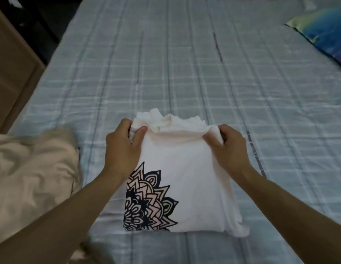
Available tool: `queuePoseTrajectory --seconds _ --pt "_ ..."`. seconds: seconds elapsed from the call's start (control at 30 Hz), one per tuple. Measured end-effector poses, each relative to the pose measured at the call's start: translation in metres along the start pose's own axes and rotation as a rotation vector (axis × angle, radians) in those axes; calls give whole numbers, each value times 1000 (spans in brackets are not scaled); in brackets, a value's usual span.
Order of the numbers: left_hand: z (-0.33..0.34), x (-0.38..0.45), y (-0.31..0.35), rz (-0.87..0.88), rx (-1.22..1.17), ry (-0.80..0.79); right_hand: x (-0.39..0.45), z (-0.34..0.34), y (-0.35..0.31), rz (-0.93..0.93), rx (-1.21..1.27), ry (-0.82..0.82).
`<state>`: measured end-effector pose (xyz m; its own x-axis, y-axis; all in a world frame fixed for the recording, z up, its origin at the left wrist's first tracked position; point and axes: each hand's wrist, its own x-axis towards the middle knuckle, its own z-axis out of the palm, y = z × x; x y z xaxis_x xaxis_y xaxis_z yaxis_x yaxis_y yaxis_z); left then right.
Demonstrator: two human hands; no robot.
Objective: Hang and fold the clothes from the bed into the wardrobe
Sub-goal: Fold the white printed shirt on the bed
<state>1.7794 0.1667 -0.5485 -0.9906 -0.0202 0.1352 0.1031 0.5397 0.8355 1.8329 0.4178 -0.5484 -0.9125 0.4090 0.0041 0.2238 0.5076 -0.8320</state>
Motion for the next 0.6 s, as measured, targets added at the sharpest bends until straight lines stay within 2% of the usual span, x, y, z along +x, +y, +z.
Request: queuePoseTrajectory --seconds 0.1,0.2,0.23,0.3,0.4,0.5,0.6 --pt "18 42 -9 -50 27 21 47 19 4 52 -13 16" --pt "32 57 -20 -229 142 -24 77 37 9 190 -144 -109" --pt "34 53 -23 -206 229 -34 76 39 9 181 -245 -154" --pt "35 33 -25 45 418 -57 57 39 8 24 -402 -198" --pt "44 -5 -30 387 645 -227 -2 40 14 -258 -582 -306" --pt "55 -29 -48 441 826 -449 -39 44 38 -339 -821 -509" --pt "52 -34 -71 412 822 -532 -38 31 67 -442 -816 -586"
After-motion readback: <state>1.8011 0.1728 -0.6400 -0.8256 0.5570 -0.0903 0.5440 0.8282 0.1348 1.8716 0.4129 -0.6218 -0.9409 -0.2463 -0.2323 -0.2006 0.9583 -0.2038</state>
